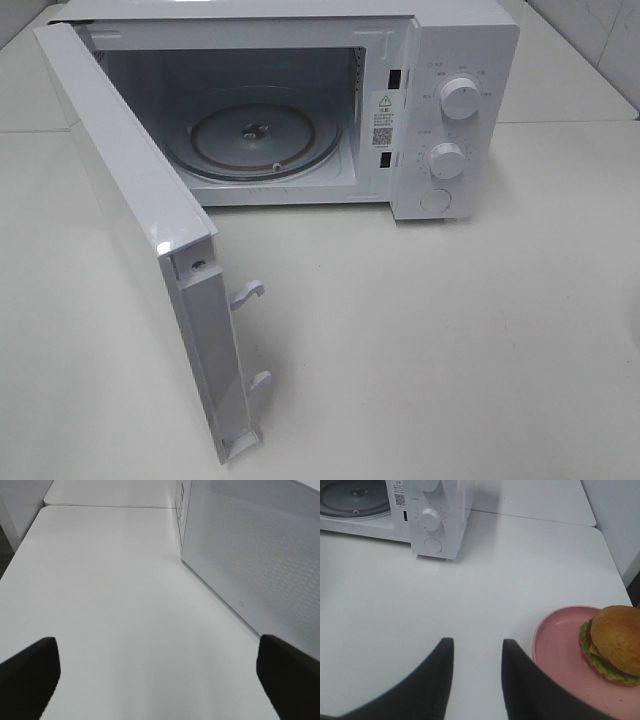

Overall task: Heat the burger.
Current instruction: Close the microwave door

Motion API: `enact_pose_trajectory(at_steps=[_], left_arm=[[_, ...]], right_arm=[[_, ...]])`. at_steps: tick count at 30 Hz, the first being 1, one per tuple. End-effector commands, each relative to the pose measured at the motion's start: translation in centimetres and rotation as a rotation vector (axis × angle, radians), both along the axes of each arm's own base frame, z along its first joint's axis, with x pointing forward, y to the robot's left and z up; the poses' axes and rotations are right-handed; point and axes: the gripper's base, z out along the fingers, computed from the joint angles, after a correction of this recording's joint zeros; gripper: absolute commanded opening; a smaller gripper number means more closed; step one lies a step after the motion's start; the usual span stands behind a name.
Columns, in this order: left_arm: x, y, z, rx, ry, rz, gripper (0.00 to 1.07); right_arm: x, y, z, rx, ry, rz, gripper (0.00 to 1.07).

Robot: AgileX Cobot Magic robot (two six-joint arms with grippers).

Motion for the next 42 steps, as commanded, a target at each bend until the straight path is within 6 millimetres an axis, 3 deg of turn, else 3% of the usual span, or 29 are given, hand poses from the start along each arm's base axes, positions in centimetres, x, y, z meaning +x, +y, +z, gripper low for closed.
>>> enact_pose_trajectory(at_steps=[1,7,12,13,15,18,20,21,23,35,42], left_arm=[[0.0,0.0,-0.1,-0.002,0.002,0.002,1.0],[0.3,0.0,1.8,-0.015,-0.124,0.003,1.0],[3.3,0.0,3.4,-0.021,-0.241,0.018,0.99],[3.3,0.0,3.4,-0.021,-0.241,0.018,0.99],[5.7,0.0,3.1,-0.022,-0.231,0.025,0.93],[6.3,0.0,2.9,-0.018,-0.231,0.025,0.88],[7.9,0.0,2.3,0.007,-0.251,0.022,0.64],[7.9,0.0,2.3,0.007,-0.251,0.022,0.64],[9.2,0.1,0.8,0.012,-0.292,0.031,0.03],[11.3,0.2,-2.0,-0.04,-0.435,0.066,0.0],[12.7,0.0,-5.7,-0.171,-0.419,0.084,0.0]], right_arm=[[-0.5,0.1,0.1,0.001,-0.037,0.003,0.35],[-0.5,0.1,0.1,0.001,-0.037,0.003,0.35],[-0.5,0.1,0.1,0.0,-0.037,0.002,0.35],[-0.5,0.1,0.1,0.0,-0.037,0.002,0.35],[-0.5,0.1,0.1,0.0,-0.037,0.002,0.35],[-0.5,0.1,0.1,0.0,-0.037,0.002,0.35],[-0.5,0.1,0.1,0.0,-0.037,0.002,0.35],[-0.5,0.1,0.1,0.0,-0.037,0.002,0.35],[-0.5,0.1,0.1,0.002,-0.037,0.002,0.35],[-0.5,0.1,0.1,0.003,-0.037,0.002,0.35],[-0.5,0.1,0.1,0.003,-0.037,0.002,0.35]])
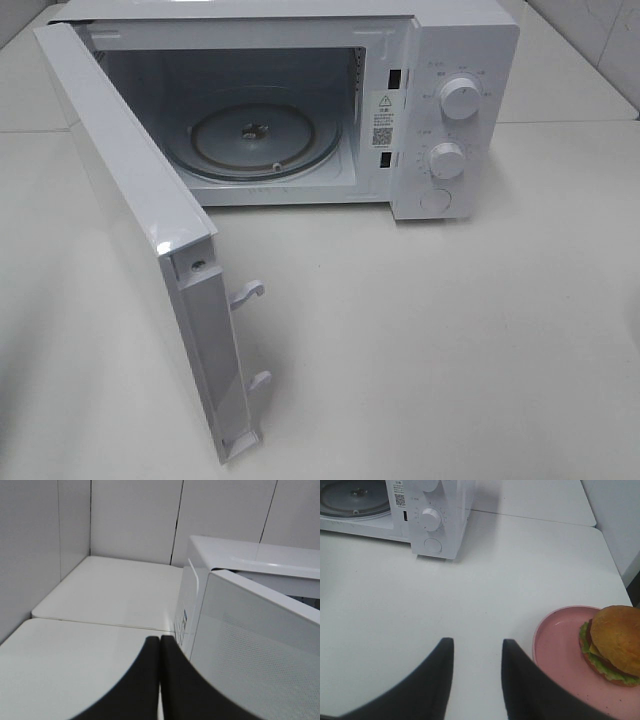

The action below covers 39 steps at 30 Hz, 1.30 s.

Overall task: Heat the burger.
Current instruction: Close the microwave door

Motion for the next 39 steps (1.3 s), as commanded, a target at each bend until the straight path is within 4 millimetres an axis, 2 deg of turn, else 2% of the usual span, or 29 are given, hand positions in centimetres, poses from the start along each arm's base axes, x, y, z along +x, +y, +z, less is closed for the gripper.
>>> enact_pose_trajectory(at_steps=[1,5,9,12,16,20,21,23,30,39], left_arm=[[0.7,-0.2,-1.4,-0.048,-0.007,-0.021,0.0],[2.1,-1.1,-2.9,0.033,0.032,-0.116,0.0],[3.1,-1.5,-3.8,0.054,0.061,-0.159,0.0],[4.4,-1.9,-5.4,0.077,0.11,-0.208,0.0],[5.2,-2.2,-6.2,0.078,0.101,-0.235,0.0],[7.2,-2.4,-7.3,0.107,0.122,-0.26,0.0],[7.2,-2.4,-7.3,0.107,0.122,-0.26,0.0],[8.7,-2.8,-7.4,0.114,0.121,-0.305,0.0],[11.3,-3.8,-7.3,0.11,0.128,-0.407,0.0],[13.4,-4.6,-7.4,0.096,0.141,-0.5,0.0]], right_arm=[[-0.5,0.1,0.1,0.003,-0.036,0.002,0.35],[-0.5,0.1,0.1,0.003,-0.036,0.002,0.35],[-0.5,0.1,0.1,0.003,-0.036,0.002,0.35],[-0.5,0.1,0.1,0.003,-0.036,0.002,0.35],[-0.5,0.1,0.1,0.003,-0.036,0.002,0.35],[-0.5,0.1,0.1,0.003,-0.036,0.002,0.35],[-0.5,0.1,0.1,0.003,-0.036,0.002,0.35],[-0.5,0.1,0.1,0.003,-0.036,0.002,0.35],[-0.5,0.1,0.1,0.003,-0.036,0.002,0.35],[-0.5,0.1,0.1,0.003,-0.036,0.002,0.35]])
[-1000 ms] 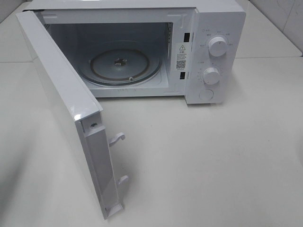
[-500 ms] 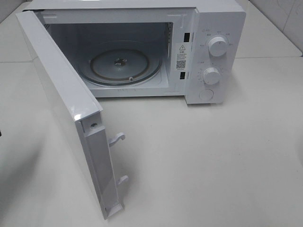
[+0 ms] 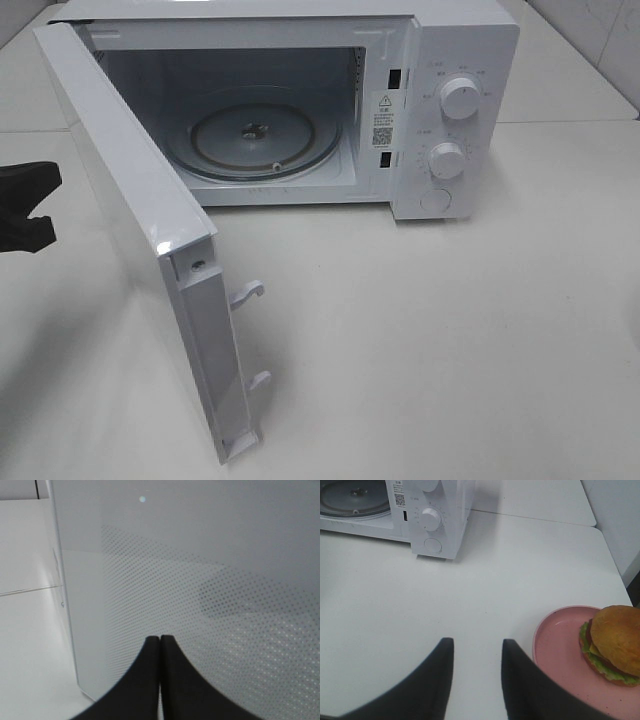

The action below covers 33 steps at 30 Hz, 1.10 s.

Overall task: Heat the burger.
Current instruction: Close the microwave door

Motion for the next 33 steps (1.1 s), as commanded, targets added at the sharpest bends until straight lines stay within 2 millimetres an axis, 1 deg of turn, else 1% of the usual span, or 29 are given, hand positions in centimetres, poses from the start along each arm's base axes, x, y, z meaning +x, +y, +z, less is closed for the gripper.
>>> enact_pose_trajectory(at_steps=[1,6,11,13,20,24,26,27,33], left_arm=[[1.0,-0.4,0.1,-0.009,0.011,-0.047,0.0],[1.6,-0.6,0.1,0.022,0.02,-0.067,0.0],[1.6,-0.8,0.1,0.025,0.022,-0.078,0.0],[1.6,-1.8,-0.1,0.032,0.033,-0.116,0.0],[2.1,-2.9,-0.6,0.028,0.056,-0.128,0.0],[2.2,-3.2,-0.5,0.023,0.051,-0.133,0.0],[2.4,-3.8,-0.3,0.027,0.05,-0.147,0.0],[2.4,-3.8,-0.3,0.027,0.05,-0.147,0.0],[3.0,-4.6,0.3,0.0,0.036,-0.114,0.0]], right_arm=[[-0.5,0.1,0.1,0.003,-0.036,0.002,0.35],[-0.5,0.1,0.1,0.003,-0.036,0.002,0.35],[-0.5,0.1,0.1,0.003,-0.036,0.002,0.35],[-0.5,0.1,0.1,0.003,-0.036,0.002,0.35],[-0.5,0.1,0.1,0.004,-0.036,0.001,0.35],[-0.5,0.0,0.1,0.002,-0.036,0.0,0.35],[-0.5,0.0,0.1,0.003,-0.036,-0.001,0.35],[-0.5,0.0,0.1,0.003,-0.036,-0.001,0.35],[-0.5,0.0,0.1,0.003,-0.036,-0.001,0.35]])
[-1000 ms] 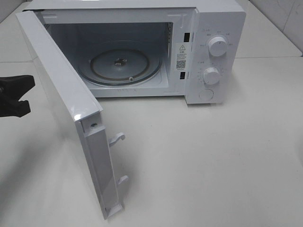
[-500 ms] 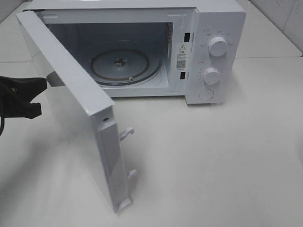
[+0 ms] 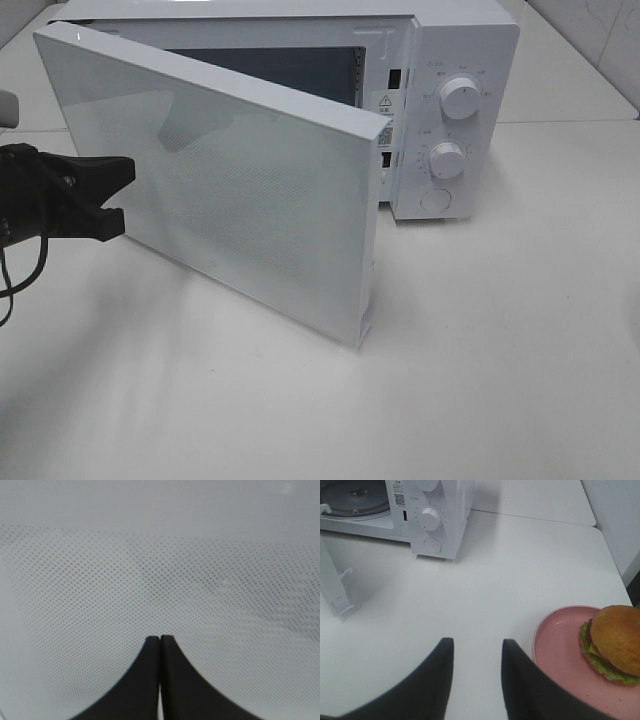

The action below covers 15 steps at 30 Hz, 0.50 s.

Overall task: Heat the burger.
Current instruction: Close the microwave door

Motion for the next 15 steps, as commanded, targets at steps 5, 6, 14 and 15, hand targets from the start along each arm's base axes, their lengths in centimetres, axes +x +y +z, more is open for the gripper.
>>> enact_pose_trajectory(at_steps=[5,6,14,15], left_arm=[[1.6,-1.0,0.7,-0.037,-0.012,0.05,0.0],[1.9,-1.6,0.6,-0.036,-0.012,0.035,0.0],[2.7,-3.6,0.1,-0.033,-0.015,-0.005,0.0],[2.7,-3.6,0.1,-0.033,-0.015,-0.005,0.0]], right_arm=[[-0.5,0.0,0.1,0.003,-0.037,-0.001,0.35],[-0.5,0.0,0.1,0.003,-0.037,-0.001,0.35],[-0.5,0.0,0.1,0.003,-0.037,-0.001,0.35],[-0.5,0.0,0.1,0.003,-0.037,-0.001,0.35]])
